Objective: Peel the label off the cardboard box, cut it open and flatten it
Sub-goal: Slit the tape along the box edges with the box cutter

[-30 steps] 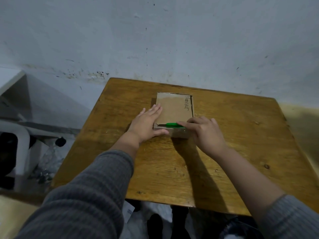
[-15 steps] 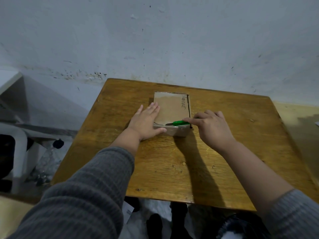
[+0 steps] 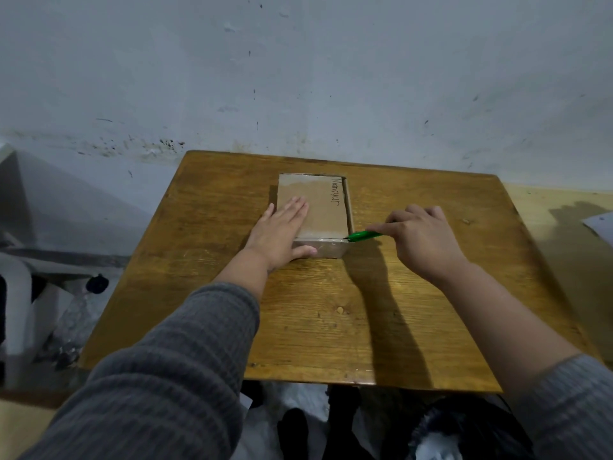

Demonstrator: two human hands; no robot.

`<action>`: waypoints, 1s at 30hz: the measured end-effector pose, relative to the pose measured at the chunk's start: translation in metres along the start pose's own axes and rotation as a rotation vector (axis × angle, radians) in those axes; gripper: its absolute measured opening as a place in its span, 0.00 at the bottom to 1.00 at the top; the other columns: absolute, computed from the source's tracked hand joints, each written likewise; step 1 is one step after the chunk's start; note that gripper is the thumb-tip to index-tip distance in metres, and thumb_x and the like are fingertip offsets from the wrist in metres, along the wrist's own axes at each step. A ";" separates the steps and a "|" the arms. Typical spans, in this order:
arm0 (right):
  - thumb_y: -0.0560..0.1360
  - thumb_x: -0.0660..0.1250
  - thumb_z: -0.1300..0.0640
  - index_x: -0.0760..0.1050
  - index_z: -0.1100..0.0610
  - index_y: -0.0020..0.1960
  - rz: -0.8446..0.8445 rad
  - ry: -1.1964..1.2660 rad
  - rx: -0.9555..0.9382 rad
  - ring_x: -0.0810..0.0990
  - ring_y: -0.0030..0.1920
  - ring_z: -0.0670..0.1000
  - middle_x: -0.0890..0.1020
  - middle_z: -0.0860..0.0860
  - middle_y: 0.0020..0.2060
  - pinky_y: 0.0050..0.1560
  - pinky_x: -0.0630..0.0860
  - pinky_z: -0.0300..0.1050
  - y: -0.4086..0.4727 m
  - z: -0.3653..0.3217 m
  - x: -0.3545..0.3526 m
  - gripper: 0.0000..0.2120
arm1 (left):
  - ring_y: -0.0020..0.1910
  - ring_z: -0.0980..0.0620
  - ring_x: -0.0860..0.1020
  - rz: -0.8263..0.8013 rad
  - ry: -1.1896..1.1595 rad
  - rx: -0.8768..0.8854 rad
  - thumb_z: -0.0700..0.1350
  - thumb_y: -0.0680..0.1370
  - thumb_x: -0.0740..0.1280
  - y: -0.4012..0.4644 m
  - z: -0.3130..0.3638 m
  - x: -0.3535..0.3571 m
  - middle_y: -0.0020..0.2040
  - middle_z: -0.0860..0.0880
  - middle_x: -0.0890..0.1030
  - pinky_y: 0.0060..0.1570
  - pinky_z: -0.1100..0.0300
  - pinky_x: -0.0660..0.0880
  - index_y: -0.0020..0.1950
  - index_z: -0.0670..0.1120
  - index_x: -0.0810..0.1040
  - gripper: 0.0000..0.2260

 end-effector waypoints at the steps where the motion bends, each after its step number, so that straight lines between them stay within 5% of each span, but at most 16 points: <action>1: 0.79 0.57 0.60 0.69 0.39 0.67 0.000 0.012 0.011 0.72 0.50 0.49 0.79 0.45 0.52 0.49 0.63 0.48 -0.002 0.003 0.000 0.22 | 0.77 0.54 0.44 -0.002 0.000 -0.004 0.66 0.74 0.60 0.000 0.000 0.000 0.79 0.50 0.45 0.75 0.50 0.44 0.79 0.47 0.44 0.42; 11: 0.77 0.63 0.50 0.74 0.40 0.63 0.097 0.273 0.296 0.76 0.49 0.50 0.82 0.46 0.51 0.49 0.69 0.50 -0.013 0.032 0.000 0.15 | 0.77 0.52 0.43 -0.044 0.004 -0.016 0.66 0.75 0.60 0.018 0.005 -0.001 0.79 0.49 0.43 0.75 0.49 0.43 0.78 0.46 0.42 0.43; 16: 0.77 0.63 0.59 0.77 0.44 0.61 0.171 0.832 0.715 0.75 0.32 0.49 0.83 0.52 0.51 0.30 0.70 0.41 0.000 0.048 0.014 0.16 | 0.77 0.51 0.43 -0.080 0.053 -0.001 0.61 0.77 0.60 0.038 0.019 -0.008 0.79 0.46 0.43 0.75 0.49 0.42 0.78 0.44 0.42 0.40; 23: 0.77 0.58 0.69 0.67 0.47 0.70 0.176 1.276 1.030 0.76 0.45 0.48 0.76 0.53 0.64 0.35 0.71 0.39 0.018 0.075 0.041 0.26 | 0.77 0.51 0.43 -0.022 0.036 -0.047 0.73 0.74 0.45 0.059 0.032 0.002 0.79 0.47 0.44 0.76 0.50 0.43 0.78 0.44 0.42 0.43; 26: 0.75 0.65 0.65 0.69 0.51 0.70 0.232 1.195 1.094 0.77 0.56 0.52 0.74 0.54 0.66 0.55 0.77 0.48 0.028 0.090 0.058 0.25 | 0.77 0.52 0.45 0.058 0.054 -0.048 0.72 0.74 0.42 0.058 0.033 0.009 0.79 0.47 0.46 0.76 0.49 0.45 0.78 0.44 0.44 0.42; 30: 0.75 0.66 0.61 0.73 0.54 0.66 0.288 0.942 1.146 0.79 0.56 0.57 0.76 0.56 0.63 0.56 0.78 0.55 0.042 0.104 0.081 0.19 | 0.77 0.52 0.47 0.112 0.051 -0.058 0.73 0.74 0.41 0.058 0.032 0.015 0.79 0.48 0.49 0.76 0.49 0.47 0.79 0.45 0.47 0.42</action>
Point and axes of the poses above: each hand's wrist, its own y-axis towards the middle knuckle, its own x-axis out of the palm, z = x × y, the point moved 1 cm from there along y, towards the middle knuckle
